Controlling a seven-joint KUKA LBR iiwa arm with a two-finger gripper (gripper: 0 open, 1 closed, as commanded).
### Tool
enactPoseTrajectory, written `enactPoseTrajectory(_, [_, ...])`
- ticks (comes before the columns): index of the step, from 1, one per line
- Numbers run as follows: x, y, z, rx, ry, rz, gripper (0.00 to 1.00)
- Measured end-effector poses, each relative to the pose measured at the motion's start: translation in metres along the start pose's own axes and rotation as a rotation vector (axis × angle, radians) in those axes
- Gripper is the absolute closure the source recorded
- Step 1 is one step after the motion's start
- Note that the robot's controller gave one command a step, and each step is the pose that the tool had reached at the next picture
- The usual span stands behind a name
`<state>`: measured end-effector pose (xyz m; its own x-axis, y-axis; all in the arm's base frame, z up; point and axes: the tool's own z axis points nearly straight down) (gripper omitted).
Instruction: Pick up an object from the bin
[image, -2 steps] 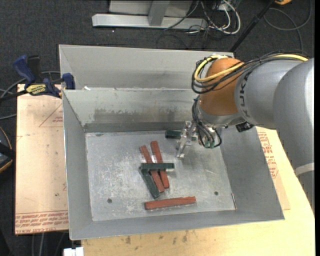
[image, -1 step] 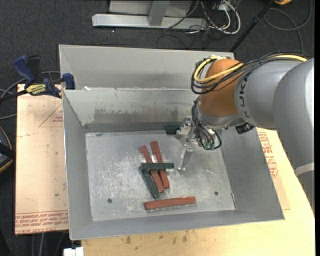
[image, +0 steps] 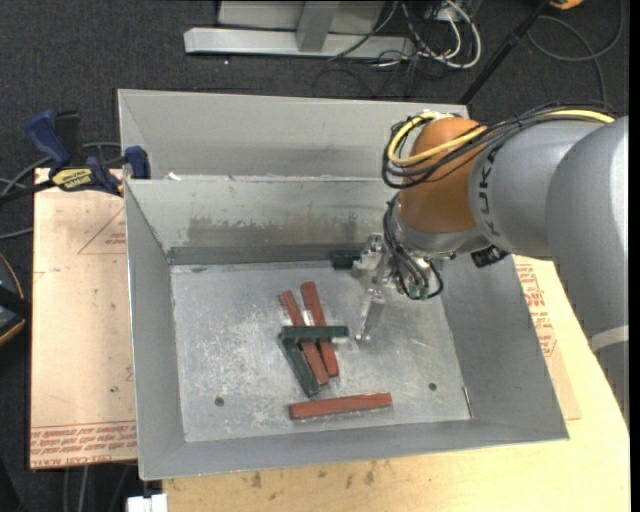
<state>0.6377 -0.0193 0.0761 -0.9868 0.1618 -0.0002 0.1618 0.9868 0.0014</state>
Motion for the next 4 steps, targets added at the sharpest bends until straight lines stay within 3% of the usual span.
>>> enactPoseTrajectory(1, [0.025,0.041,-0.003,0.002,-0.011,0.019,0.0])
enactPoseTrajectory(2, [0.061,0.102,-0.006,-0.001,-0.003,0.018,0.0])
enactPoseTrajectory(3, [0.059,0.1,-0.006,-0.001,-0.005,0.022,1.0])
enactPoseTrajectory(4, [0.059,0.1,-0.006,-0.001,-0.005,0.022,1.0])
